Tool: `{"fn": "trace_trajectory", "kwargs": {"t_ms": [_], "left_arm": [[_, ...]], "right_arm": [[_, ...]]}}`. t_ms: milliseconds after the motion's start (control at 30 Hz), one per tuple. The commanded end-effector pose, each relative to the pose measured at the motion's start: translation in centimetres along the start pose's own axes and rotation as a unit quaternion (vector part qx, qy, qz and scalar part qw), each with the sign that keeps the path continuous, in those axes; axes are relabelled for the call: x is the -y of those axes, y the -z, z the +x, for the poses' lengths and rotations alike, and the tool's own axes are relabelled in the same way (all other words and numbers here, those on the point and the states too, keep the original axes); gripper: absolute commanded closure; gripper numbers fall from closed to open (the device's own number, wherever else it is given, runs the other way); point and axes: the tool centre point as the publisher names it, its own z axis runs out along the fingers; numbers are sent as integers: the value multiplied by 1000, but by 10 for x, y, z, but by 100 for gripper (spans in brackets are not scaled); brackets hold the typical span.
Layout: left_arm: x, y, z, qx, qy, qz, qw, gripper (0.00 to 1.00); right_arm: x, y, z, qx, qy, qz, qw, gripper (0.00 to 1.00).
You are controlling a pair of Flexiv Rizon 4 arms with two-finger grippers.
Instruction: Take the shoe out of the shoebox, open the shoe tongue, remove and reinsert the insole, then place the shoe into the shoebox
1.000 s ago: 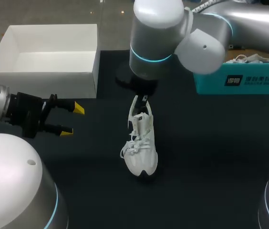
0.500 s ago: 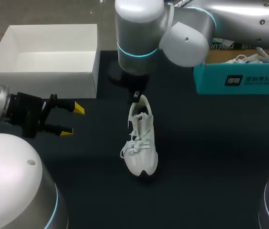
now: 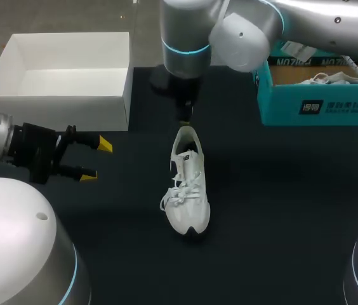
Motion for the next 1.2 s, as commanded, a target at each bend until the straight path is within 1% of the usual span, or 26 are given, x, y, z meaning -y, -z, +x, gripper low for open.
{"fn": "trace_trajectory", "kwargs": {"t_ms": [33, 267, 467, 600, 733, 867, 1033, 1067, 1133, 1200], "left_arm": [[1, 0, -1, -2, 0, 0, 1000, 0], [1, 0, -1, -2, 0, 0, 1000, 0], [1, 0, -1, -2, 0, 0, 1000, 0], [1, 0, -1, -2, 0, 0, 1000, 0], [1, 0, -1, -2, 0, 0, 1000, 0], [1, 0, -1, -2, 0, 0, 1000, 0], [1, 0, -1, -2, 0, 0, 1000, 0], [1, 0, -1, -2, 0, 0, 1000, 0], [1, 0, -1, -2, 0, 0, 1000, 0], [1, 0, -1, -2, 0, 0, 1000, 0]], "right_arm": [[-3, -16, -7, -23, -6, -5, 1000, 0], [0, -23, 3, -22, -3, -6, 1000, 0], [4, -26, 3, -13, 20, -7, 1000, 0], [3, -38, -1, -6, 47, -2, 999, 0], [2, -55, -4, -16, 65, 1, 998, 0], [3, -72, -4, -26, 58, 18, 998, 0], [3, -82, -5, -29, 52, 27, 998, 0], [3, -85, -5, -30, 48, 31, 998, 5], [5, -90, -5, -33, 40, 37, 998, 41], [8, -94, -3, -35, 37, 40, 998, 82]]}}
